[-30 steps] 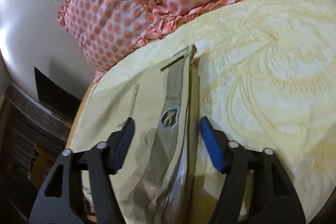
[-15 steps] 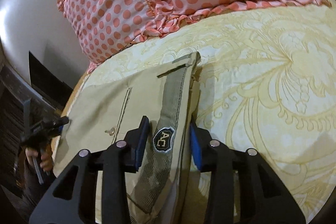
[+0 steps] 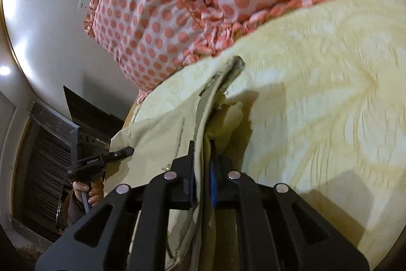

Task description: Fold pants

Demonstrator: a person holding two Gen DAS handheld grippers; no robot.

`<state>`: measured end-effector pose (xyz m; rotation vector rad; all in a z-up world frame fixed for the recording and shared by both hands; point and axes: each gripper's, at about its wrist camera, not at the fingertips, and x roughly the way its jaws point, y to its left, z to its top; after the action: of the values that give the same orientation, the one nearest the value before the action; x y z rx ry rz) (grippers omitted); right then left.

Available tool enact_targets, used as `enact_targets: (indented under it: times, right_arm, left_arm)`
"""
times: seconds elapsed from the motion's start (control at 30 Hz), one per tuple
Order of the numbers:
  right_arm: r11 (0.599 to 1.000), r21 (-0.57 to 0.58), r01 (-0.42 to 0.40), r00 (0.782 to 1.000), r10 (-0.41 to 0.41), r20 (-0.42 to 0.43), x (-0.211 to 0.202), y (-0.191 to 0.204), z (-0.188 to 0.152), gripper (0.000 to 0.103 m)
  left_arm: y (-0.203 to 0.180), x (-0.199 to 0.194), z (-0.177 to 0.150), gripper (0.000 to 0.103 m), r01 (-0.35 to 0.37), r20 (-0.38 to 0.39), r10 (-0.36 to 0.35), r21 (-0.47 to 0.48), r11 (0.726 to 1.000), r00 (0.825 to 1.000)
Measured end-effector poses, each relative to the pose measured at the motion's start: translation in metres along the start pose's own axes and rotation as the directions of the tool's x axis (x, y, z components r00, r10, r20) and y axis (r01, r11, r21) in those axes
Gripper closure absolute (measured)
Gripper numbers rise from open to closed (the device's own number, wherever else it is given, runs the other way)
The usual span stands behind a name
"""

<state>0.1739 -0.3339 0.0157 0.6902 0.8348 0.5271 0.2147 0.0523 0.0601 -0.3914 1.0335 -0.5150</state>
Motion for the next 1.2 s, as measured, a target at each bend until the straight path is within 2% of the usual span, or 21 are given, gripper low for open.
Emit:
enact_targets:
  times: [0.17,0.23,0.27,0.3,0.33,0.37,0.43,0.47,0.5,0.53,0.57,0.63,0.67,0.73,0.8,0.87,0.9,0.93,1.0,1.07,1.2]
  right_arm:
    - [0.996,-0.004,0.084,0.994,-0.084,0.075,0.016,-0.003,0.046,0.094]
    - [0.975,-0.014,0.221,0.974,-0.221,0.044,0.031,-0.009,0.053,0.08]
    - [0.957,-0.013,0.289,0.957,-0.288,0.02,0.033,-0.011,0.052,0.074]
    - [0.939,-0.012,0.345,0.938,-0.344,0.029,0.026,-0.01,0.048,0.06]
    - [0.934,-0.022,0.356,0.932,-0.353,0.075,0.014,-0.004,0.042,0.052]
    - [0.936,-0.041,0.349,0.93,-0.34,0.139,-0.003,0.006,0.036,0.048]
    - [0.963,-0.063,0.261,0.953,-0.247,0.178,-0.021,0.022,0.025,0.037]
    - [0.978,-0.072,0.194,0.97,-0.18,0.164,-0.024,0.029,0.02,0.036]
    - [0.991,-0.072,0.112,0.987,-0.102,0.127,-0.023,0.035,0.014,0.033]
    - [0.996,-0.061,0.058,0.994,-0.052,0.091,-0.019,0.038,0.009,0.028]
    - [0.999,-0.043,0.019,0.998,-0.017,0.053,-0.012,0.04,0.004,0.025]
    - [0.999,0.044,-0.003,1.0,0.004,-0.024,0.006,0.029,-0.005,0.018]
    - [0.995,0.094,0.018,0.999,-0.014,-0.034,0.012,0.021,-0.008,0.018]
    - [0.972,0.226,-0.058,0.998,0.052,0.03,0.006,0.0,-0.01,0.025]
    - [0.926,0.366,-0.087,0.995,0.066,0.069,-0.005,-0.016,-0.015,0.035]
    - [0.932,0.362,-0.03,0.996,-0.003,0.089,-0.02,-0.011,-0.023,0.034]
    - [0.954,0.298,0.038,0.991,-0.073,0.108,-0.029,0.004,-0.029,0.024]
    - [0.966,0.233,0.115,0.981,-0.147,0.125,-0.037,0.019,-0.038,0.002]
    - [0.972,0.095,0.213,0.959,-0.226,0.17,-0.044,0.047,-0.062,0.002]
    - [0.96,-0.054,0.275,0.945,-0.259,0.2,-0.041,0.071,-0.088,0.002]
    - [0.855,-0.25,0.454,0.883,-0.396,0.25,-0.014,0.1,-0.147,0.002]
  left_arm:
    - [-0.012,0.026,0.048,0.097,-0.107,0.097,0.103,0.039,0.993,0.99]
    - [-0.01,0.047,0.061,0.09,-0.188,0.066,0.187,0.022,0.982,0.98]
    - [-0.007,0.05,0.062,0.082,-0.201,0.047,0.201,0.003,0.979,0.978]
    - [-0.005,0.047,0.061,0.072,-0.206,0.046,0.207,-0.014,0.978,0.977]
    - [-0.004,0.034,0.057,0.069,-0.255,0.089,0.255,-0.017,0.967,0.963]
    - [-0.005,0.021,0.052,0.057,-0.313,0.138,0.31,-0.006,0.95,0.94]
    - [-0.01,-0.009,0.041,0.049,-0.384,0.236,0.374,0.0,0.923,0.897]
    - [-0.013,-0.02,0.034,0.049,-0.356,0.26,0.345,-0.001,0.934,0.902]
    - [-0.018,-0.028,0.027,0.049,-0.303,0.269,0.289,0.009,0.953,0.919]
    - [-0.029,-0.032,0.017,0.049,-0.221,0.255,0.203,0.043,0.974,0.945]
    - [-0.039,-0.031,0.006,0.048,-0.145,0.229,0.124,0.079,0.986,0.965]
    - [-0.049,-0.015,-0.008,0.046,-0.064,0.146,0.047,0.11,0.992,0.988]
    - [-0.049,0.0,-0.013,0.046,-0.056,0.084,0.047,0.103,0.993,0.995]
    - [-0.037,0.028,-0.017,0.047,-0.1,0.006,0.1,0.056,0.993,0.995]
    - [-0.025,0.029,-0.017,0.05,-0.088,0.051,0.087,0.015,0.996,0.995]
    - [-0.028,0.019,-0.021,0.051,-0.124,0.058,0.124,-0.004,0.992,0.991]
    - [-0.032,0.014,-0.027,0.048,-0.146,0.075,0.146,0.005,0.989,0.987]
    - [-0.04,0.002,-0.038,0.046,-0.184,0.109,0.178,0.039,0.982,0.978]
    - [-0.054,-0.019,-0.064,0.024,-0.258,0.189,0.237,0.095,0.961,0.953]
    - [-0.068,-0.034,-0.094,0.018,-0.322,0.266,0.281,0.127,0.938,0.922]
    - [-0.078,-0.041,-0.145,0.011,-0.47,0.364,0.394,0.148,0.87,0.844]
